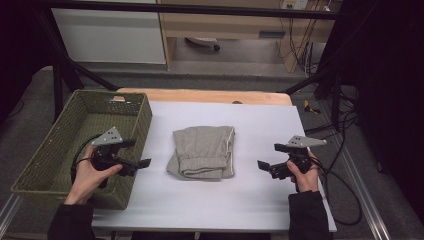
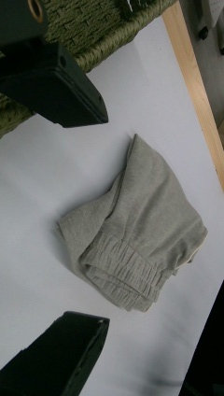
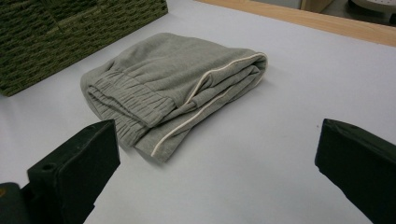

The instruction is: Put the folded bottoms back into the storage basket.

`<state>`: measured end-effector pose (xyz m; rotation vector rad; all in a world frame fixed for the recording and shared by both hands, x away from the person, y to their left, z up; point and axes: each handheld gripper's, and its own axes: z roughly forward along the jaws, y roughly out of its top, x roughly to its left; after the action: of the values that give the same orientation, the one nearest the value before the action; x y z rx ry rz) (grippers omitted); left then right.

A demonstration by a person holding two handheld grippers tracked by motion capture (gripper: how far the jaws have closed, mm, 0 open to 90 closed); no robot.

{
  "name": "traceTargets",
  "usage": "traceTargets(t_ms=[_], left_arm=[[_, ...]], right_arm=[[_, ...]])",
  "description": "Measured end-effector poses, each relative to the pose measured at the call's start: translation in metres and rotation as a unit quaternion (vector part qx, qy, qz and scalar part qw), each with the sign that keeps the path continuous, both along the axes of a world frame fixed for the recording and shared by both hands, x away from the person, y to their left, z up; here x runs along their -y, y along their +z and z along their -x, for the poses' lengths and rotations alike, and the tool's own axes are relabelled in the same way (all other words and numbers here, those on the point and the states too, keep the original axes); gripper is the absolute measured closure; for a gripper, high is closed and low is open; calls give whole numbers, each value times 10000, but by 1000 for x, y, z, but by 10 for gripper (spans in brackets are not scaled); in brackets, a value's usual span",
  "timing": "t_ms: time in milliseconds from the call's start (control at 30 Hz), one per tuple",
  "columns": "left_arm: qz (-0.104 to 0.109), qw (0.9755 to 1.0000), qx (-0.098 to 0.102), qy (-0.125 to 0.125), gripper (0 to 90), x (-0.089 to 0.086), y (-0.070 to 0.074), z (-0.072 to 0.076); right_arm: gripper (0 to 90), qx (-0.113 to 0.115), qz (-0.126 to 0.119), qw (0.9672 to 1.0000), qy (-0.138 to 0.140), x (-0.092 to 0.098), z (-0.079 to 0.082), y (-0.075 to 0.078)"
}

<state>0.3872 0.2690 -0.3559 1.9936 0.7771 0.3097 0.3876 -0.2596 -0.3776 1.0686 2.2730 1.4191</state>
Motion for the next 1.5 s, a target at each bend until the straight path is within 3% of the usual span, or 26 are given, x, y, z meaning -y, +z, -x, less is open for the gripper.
traceTargets(t_ms=[467, 1200, 1500], left_arm=[[-111, 9999, 10, 36, 32, 4, 4, 1], [-64, 9998, 69, 147, 37, 9, 17, 6], [-45, 9999, 7, 148, 37, 16, 20, 5]], right_arm=[[5, -19, 19, 10000, -15, 0, -1, -1], [6, 0, -16, 10000, -23, 1, 0, 0], [6, -33, 10, 10000, -25, -1, -1, -3]])
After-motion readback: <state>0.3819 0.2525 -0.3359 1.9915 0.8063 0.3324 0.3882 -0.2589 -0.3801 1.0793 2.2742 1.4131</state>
